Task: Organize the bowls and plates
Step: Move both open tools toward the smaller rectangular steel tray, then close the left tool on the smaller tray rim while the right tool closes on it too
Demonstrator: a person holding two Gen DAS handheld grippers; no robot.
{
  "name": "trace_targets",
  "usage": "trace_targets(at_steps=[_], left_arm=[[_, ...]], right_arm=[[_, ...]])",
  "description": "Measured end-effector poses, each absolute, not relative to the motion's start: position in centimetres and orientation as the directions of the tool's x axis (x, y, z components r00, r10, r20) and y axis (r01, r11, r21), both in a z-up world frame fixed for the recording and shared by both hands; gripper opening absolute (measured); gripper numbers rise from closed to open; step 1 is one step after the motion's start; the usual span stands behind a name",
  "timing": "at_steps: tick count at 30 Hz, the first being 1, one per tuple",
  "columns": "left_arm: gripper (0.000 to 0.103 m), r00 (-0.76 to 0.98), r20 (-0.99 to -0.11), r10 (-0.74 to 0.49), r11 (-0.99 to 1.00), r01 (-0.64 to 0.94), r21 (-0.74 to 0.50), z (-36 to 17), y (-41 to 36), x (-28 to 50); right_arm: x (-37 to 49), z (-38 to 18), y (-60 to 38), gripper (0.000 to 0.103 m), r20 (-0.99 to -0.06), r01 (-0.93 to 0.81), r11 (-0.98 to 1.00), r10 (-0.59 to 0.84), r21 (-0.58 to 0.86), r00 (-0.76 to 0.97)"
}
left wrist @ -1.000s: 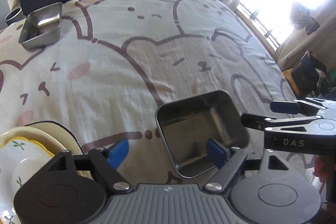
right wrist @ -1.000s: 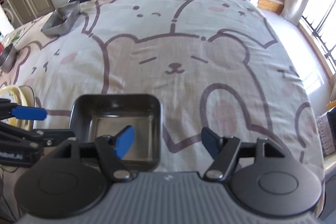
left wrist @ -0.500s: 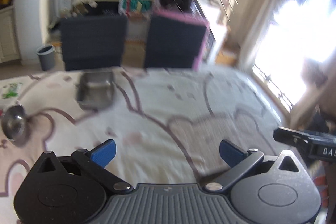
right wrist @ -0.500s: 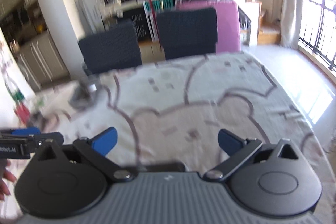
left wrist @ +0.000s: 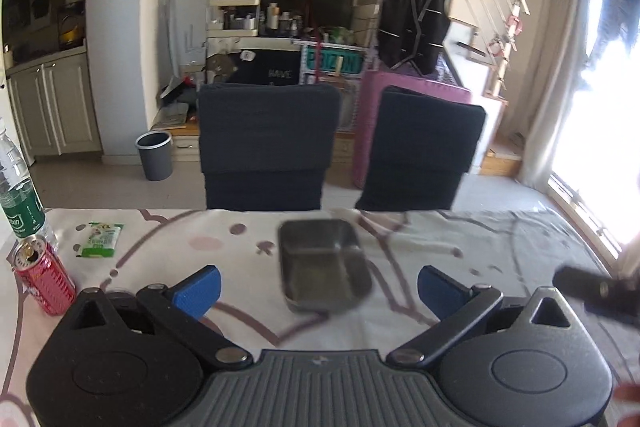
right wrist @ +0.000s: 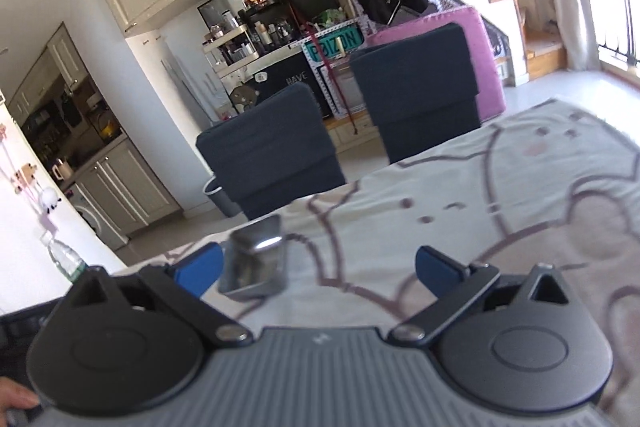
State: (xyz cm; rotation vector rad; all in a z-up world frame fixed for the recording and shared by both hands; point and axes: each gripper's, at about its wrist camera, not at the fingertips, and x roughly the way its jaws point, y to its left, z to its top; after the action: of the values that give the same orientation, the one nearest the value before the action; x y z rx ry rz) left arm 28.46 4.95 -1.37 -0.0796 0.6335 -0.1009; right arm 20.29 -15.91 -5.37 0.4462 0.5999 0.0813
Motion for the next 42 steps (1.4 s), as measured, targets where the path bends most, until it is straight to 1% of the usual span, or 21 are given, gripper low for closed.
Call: trace_targets(at_steps=[2, 3, 4, 5, 6, 7, 8, 10, 11, 13, 15, 18, 19, 21, 26, 32, 37, 40, 41, 42], left_arm=[[0.1, 0.793, -0.597, -0.118, 0.991, 0.055, -0.122, -2.1, 5.8, 30.4], [0.095, 0.788, -0.604, -0.122, 0.99, 0.052, -0.131, -2.6, 6.2, 31.2], [0.087, 0.779, -0.614, -0.128, 0.989, 0.051, -0.141, -3.2, 6.4, 32.1], [0.083, 0.767, -0.627, -0.136, 0.987, 0.049, -0.155, -3.9, 6.7, 32.9], [0.076, 0.755, -0.639, -0.148, 0.983, 0.044, -0.176, -4.7, 6.9, 33.7], [0.07, 0.742, -0.65, -0.164, 0.978, 0.037, -0.205, -5.5, 7.2, 34.5], [0.066, 0.73, -0.658, -0.185, 0.97, 0.028, -0.241, -6.3, 7.4, 35.3], [0.053, 0.702, -0.677, -0.221, 0.954, 0.01, -0.301, -8.1, 7.7, 36.4], [0.05, 0.689, -0.689, -0.225, 0.95, -0.002, -0.313, -8.9, 7.8, 37.0], [0.034, 0.671, -0.713, -0.203, 0.953, -0.034, -0.302, -10.4, 7.7, 37.8], [0.024, 0.663, -0.724, -0.189, 0.953, -0.055, -0.299, -11.5, 7.8, 38.2], [0.023, 0.665, -0.723, -0.188, 0.948, -0.07, -0.31, -12.3, 8.3, 38.4], [0.014, 0.664, -0.723, -0.19, 0.949, -0.063, -0.307, -12.4, 8.3, 38.4], [0.005, 0.661, -0.725, -0.193, 0.949, -0.063, -0.31, -12.6, 8.3, 38.4], [0.005, 0.646, -0.737, -0.201, 0.943, -0.077, -0.325, -12.6, 8.0, 38.1], [0.006, 0.577, -0.756, -0.309, 0.904, -0.069, -0.422, -12.7, 7.1, 36.4], [0.007, 0.535, -0.759, -0.371, 0.888, -0.034, -0.458, -13.0, 5.0, 34.3], [0.009, 0.517, -0.757, -0.399, 0.876, -0.028, -0.481, -13.1, 4.2, 33.5], [0.009, 0.511, -0.757, -0.407, 0.873, -0.025, -0.487, -13.1, 3.9, 33.3], [0.01, 0.505, -0.757, -0.415, 0.869, -0.026, -0.494, -13.0, 3.8, 33.2]], right_arm=[[21.6, -6.0, -14.7, 0.103, -0.529, 0.057, 0.896, 0.207, 0.44, 0.823], [22.1, -6.3, -14.2, 0.103, -0.529, 0.058, 0.897, 0.206, 0.439, 0.824], [22.6, -6.7, -13.8, 0.103, -0.53, 0.059, 0.899, 0.202, 0.435, 0.824], [22.7, -7.0, -13.5, 0.103, -0.532, 0.063, 0.9, 0.196, 0.43, 0.824], [23.3, -7.3, -13.2, 0.103, -0.537, 0.068, 0.902, 0.193, 0.427, 0.821], [23.7, -7.7, -12.9, 0.103, -0.543, 0.071, 0.902, 0.192, 0.425, 0.818], [24.1, -8.0, -12.6, 0.103, -0.548, 0.074, 0.902, 0.191, 0.424, 0.815], [24.3, -8.4, -12.4, 0.103, -0.553, 0.076, 0.902, 0.193, 0.426, 0.811], [24.7, -8.7, -12.3, 0.103, -0.557, 0.078, 0.901, 0.193, 0.426, 0.808], [25.4, -9.2, -12.0, 0.103, -0.565, 0.084, 0.901, 0.193, 0.427, 0.803], [25.7, -9.5, -11.8, 0.103, -0.572, 0.085, 0.9, 0.197, 0.427, 0.796], [26.1, -10.2, -11.5, 0.103, -0.592, 0.096, 0.905, 0.188, 0.414, 0.784], [26.1, -10.3, -11.5, 0.103, -0.598, 0.1, 0.906, 0.186, 0.412, 0.779], [26.4, -10.8, -11.4, 0.103, -0.609, 0.107, 0.904, 0.188, 0.414, 0.771], [26.3, -11.3, -11.3, 0.103, -0.627, 0.117, 0.899, 0.196, 0.422, 0.754], [26.3, -11.4, -11.5, 0.103, -0.636, 0.145, 0.89, 0.187, 0.432, 0.748], [26.7, -12.1, -11.9, 0.103, -0.656, 0.167, 0.873, 0.207, 0.459, 0.725], [26.8, -12.6, -12.3, 0.103, -0.679, 0.209, 0.852, 0.209, 0.479, 0.704], [26.8, -12.8, -12.4, 0.102, -0.691, 0.228, 0.847, 0.206, 0.481, 0.692], [26.8, -13.1, -12.5, 0.099, -0.704, 0.246, 0.841, 0.205, 0.482, 0.68]])
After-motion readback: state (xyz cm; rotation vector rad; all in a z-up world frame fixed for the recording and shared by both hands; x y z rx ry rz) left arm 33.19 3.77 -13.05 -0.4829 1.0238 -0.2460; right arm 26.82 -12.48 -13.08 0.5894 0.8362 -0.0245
